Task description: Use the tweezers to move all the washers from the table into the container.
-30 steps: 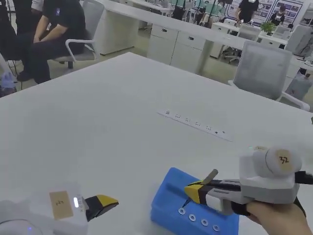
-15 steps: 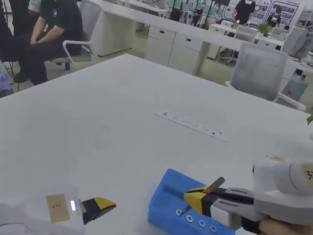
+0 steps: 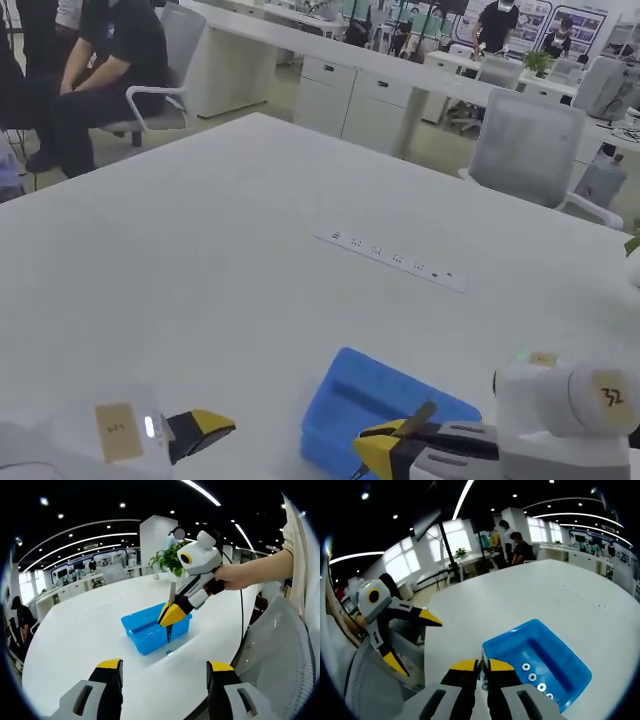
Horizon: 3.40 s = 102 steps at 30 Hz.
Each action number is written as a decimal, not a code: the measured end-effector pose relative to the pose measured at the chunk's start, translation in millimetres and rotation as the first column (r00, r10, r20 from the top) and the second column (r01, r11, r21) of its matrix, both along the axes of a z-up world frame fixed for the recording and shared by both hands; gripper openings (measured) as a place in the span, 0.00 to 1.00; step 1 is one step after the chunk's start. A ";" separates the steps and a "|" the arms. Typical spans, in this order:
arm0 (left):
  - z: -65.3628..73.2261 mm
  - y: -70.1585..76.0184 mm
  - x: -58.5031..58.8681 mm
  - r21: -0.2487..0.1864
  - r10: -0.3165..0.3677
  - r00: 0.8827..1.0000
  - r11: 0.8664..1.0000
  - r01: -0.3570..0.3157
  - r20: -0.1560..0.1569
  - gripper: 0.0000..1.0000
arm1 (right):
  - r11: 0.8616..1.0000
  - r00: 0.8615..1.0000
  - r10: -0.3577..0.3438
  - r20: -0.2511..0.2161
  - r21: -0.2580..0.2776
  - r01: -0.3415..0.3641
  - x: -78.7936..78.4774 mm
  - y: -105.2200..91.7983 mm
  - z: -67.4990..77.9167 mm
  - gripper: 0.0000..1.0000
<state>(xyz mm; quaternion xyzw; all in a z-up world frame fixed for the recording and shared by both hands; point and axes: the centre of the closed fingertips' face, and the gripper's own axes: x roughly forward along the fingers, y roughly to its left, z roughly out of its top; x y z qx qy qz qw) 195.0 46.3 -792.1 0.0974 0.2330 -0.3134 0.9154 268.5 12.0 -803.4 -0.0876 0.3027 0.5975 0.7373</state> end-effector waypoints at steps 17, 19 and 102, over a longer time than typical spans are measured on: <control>1.2 1.6 1.0 -0.002 0.010 1.000 1.000 -0.010 0.005 0.68 | 0.992 0.996 0.088 0.028 -0.088 -0.085 -8.5 4.8 -26.6 0.04; 1.3 1.5 1.0 -0.003 0.010 1.000 1.000 -0.010 0.004 0.68 | 0.992 0.996 0.091 0.024 -0.095 -0.088 -8.4 4.6 -28.4 0.04; -0.6 4.3 1.2 0.005 0.011 1.000 1.000 -0.011 -0.001 0.67 | 0.997 0.996 0.018 0.091 -0.072 -0.012 67.6 31.9 -6.7 0.03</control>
